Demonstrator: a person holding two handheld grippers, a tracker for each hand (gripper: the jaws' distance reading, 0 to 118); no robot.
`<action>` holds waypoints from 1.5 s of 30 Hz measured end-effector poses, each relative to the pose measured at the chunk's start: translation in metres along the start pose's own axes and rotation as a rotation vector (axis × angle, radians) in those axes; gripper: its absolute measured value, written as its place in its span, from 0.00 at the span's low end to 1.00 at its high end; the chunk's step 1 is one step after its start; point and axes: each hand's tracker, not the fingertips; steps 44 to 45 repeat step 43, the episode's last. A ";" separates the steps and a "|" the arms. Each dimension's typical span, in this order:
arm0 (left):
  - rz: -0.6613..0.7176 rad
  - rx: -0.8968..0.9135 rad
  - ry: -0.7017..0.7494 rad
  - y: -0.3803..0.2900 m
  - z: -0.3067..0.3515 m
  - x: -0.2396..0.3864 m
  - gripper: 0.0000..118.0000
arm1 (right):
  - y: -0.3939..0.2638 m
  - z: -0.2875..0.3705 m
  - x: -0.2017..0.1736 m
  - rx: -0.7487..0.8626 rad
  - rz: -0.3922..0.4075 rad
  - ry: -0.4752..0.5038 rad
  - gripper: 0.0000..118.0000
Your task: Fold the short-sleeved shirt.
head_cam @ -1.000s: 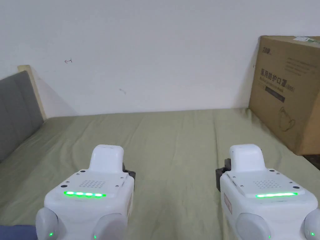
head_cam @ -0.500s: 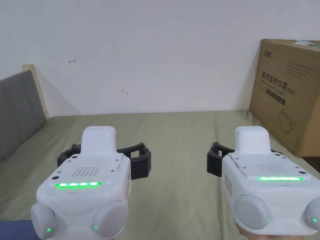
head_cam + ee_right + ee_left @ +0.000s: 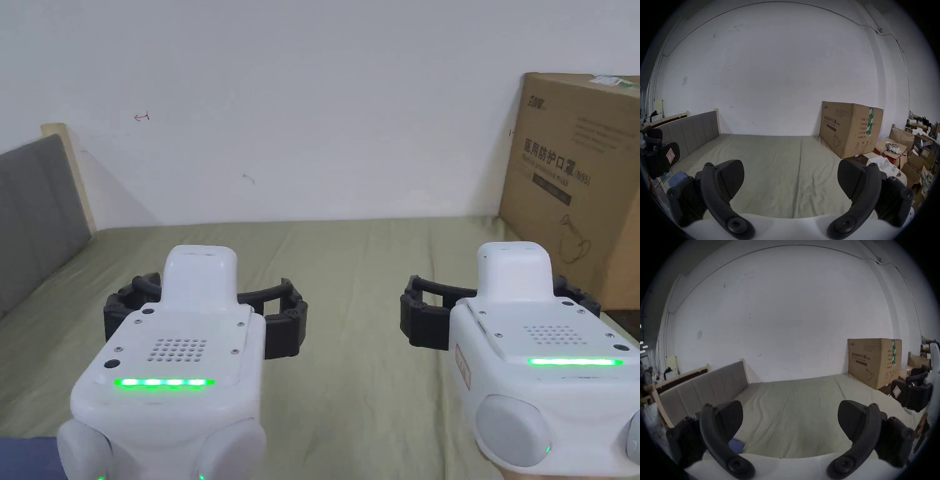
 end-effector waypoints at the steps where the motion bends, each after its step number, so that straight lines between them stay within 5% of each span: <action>1: -0.005 0.000 -0.004 0.000 0.001 0.001 0.98 | 0.000 0.000 0.001 -0.001 -0.003 0.001 0.97; 13: 0.130 -0.108 -0.102 0.020 -0.013 -0.014 0.98 | -0.003 -0.001 0.004 -0.017 -0.003 0.004 0.97; 32: 0.058 -0.177 0.010 0.012 -0.008 0.003 0.98 | -0.004 -0.011 0.009 -0.046 -0.030 0.006 0.97; 45: 0.072 -0.137 -0.058 0.006 -0.007 -0.006 0.98 | -0.007 -0.014 0.006 -0.066 -0.027 0.019 0.97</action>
